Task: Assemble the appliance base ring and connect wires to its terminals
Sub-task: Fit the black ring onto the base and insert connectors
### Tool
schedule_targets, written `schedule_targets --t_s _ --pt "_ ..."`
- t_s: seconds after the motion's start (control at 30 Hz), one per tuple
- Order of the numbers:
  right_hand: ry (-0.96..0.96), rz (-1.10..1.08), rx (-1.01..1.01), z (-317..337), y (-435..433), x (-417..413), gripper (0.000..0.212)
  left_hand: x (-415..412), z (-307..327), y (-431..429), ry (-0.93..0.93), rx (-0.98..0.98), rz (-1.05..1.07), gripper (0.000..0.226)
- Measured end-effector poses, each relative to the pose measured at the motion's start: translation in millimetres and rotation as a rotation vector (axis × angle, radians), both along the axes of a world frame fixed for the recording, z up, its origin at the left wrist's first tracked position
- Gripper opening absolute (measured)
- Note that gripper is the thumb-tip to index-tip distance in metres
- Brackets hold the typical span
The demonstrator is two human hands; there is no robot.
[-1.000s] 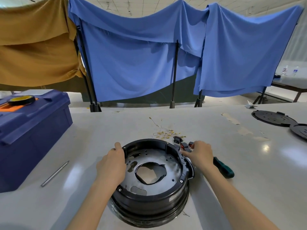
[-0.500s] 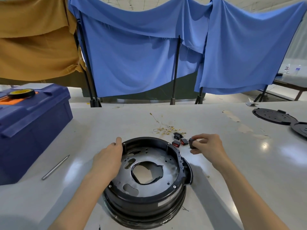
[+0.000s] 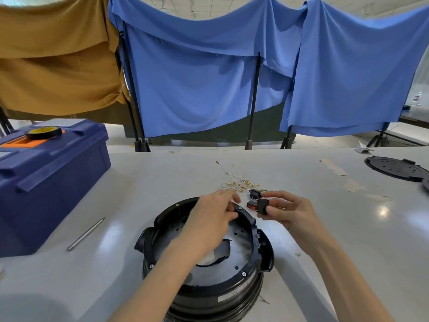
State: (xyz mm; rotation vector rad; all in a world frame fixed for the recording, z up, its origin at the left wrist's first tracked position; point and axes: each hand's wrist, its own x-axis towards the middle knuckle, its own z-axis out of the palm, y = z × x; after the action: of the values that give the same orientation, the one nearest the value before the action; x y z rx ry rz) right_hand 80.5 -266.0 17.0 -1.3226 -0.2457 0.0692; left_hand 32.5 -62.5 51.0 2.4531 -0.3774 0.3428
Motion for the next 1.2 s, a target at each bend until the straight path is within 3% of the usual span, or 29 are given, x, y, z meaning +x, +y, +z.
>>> schedule_targets --t_s 0.1,0.23,0.47,0.6,0.73,0.9,1.2 --pt "0.11 0.099 0.119 -1 -1 -1 0.029 7 -4 -15 -0.032 -0.1 -0.058 0.038" --pt "0.229 0.197 0.195 -6 2 -1 0.024 12 -19 -21 -0.068 -0.228 -0.045 0.035" --pt "0.112 0.162 0.111 -7 6 -2 0.03 11 -24 -18 0.026 -0.473 -0.008 0.031" --pt "-0.042 -0.023 -0.083 -4 -3 -2 0.023 13 -28 -16 0.02 -0.223 0.114 0.013" --pt "-0.126 -0.076 -0.36 -6 -24 -4 0.032 13 -33 -13 0.155 -0.171 0.073 0.014" --pt "-0.086 0.027 -0.383 -9 -15 -10 0.03 13 -38 -17 0.194 -0.098 0.022 0.021" --pt "-0.128 0.028 -0.388 -9 -8 -12 0.03 12 -41 -19 0.179 -0.087 -0.002 0.014"
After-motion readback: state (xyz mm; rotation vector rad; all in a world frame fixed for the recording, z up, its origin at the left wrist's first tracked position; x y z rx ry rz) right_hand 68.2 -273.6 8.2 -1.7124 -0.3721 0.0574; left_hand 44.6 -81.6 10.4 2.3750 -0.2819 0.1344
